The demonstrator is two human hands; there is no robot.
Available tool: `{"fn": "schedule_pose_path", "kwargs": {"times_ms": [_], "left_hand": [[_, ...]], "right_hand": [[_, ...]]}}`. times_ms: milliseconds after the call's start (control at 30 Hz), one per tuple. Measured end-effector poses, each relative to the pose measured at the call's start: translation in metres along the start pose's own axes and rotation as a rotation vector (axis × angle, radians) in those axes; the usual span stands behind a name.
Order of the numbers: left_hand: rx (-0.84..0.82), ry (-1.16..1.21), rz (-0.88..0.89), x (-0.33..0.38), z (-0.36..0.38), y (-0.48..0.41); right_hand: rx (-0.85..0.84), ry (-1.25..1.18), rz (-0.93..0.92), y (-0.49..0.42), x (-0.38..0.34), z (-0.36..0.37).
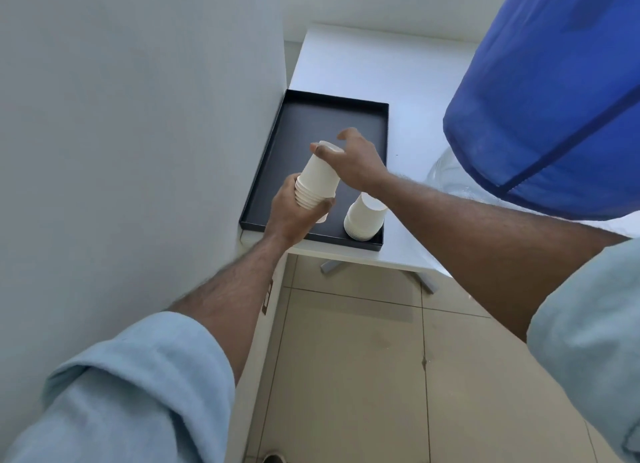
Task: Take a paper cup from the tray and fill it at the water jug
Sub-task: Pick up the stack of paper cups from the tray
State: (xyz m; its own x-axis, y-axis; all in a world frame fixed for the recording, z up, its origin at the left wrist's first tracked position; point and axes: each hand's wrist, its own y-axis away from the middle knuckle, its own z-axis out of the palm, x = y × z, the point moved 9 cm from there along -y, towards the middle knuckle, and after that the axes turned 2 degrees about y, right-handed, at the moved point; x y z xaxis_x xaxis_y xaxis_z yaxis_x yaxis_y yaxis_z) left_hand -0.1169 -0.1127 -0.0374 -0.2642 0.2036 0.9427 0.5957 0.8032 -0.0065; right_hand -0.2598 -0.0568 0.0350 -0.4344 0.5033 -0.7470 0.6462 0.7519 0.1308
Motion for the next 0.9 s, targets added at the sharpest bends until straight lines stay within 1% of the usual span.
{"fn": "schedule_pose_path", "kwargs": {"times_ms": [67, 167, 267, 367, 500, 633, 733, 833, 900], "left_hand": [[0.033, 0.021, 0.005, 0.01, -0.005, 0.004], [0.047, 0.032, -0.014, 0.022, -0.002, 0.01], [0.025, 0.064, -0.051, 0.026, 0.005, 0.017], [-0.006, 0.071, -0.062, 0.029, 0.005, 0.022], [-0.067, 0.104, -0.053, 0.035, 0.004, 0.026], [-0.065, 0.114, -0.078, 0.035, 0.0, 0.032], [-0.112, 0.181, -0.134, 0.031, 0.004, 0.038], [-0.217, 0.294, -0.235, 0.02, 0.011, 0.048], [-0.271, 0.329, -0.279, 0.011, 0.015, 0.056]], "right_hand": [[0.055, -0.237, 0.104, 0.006, 0.005, 0.0], [0.067, -0.525, 0.259, 0.019, 0.017, 0.017], [0.104, -0.707, 0.308, 0.028, 0.024, 0.027], [0.118, -0.746, 0.307, 0.031, 0.024, 0.025], [0.096, -0.795, 0.3, 0.036, 0.021, 0.023], [0.074, -0.805, 0.29, 0.04, 0.018, 0.024], [0.045, -0.826, 0.292, 0.045, 0.02, 0.028], [-0.006, -0.907, 0.289, 0.048, 0.02, 0.029], [-0.005, -0.957, 0.283, 0.045, 0.019, 0.021]]}}
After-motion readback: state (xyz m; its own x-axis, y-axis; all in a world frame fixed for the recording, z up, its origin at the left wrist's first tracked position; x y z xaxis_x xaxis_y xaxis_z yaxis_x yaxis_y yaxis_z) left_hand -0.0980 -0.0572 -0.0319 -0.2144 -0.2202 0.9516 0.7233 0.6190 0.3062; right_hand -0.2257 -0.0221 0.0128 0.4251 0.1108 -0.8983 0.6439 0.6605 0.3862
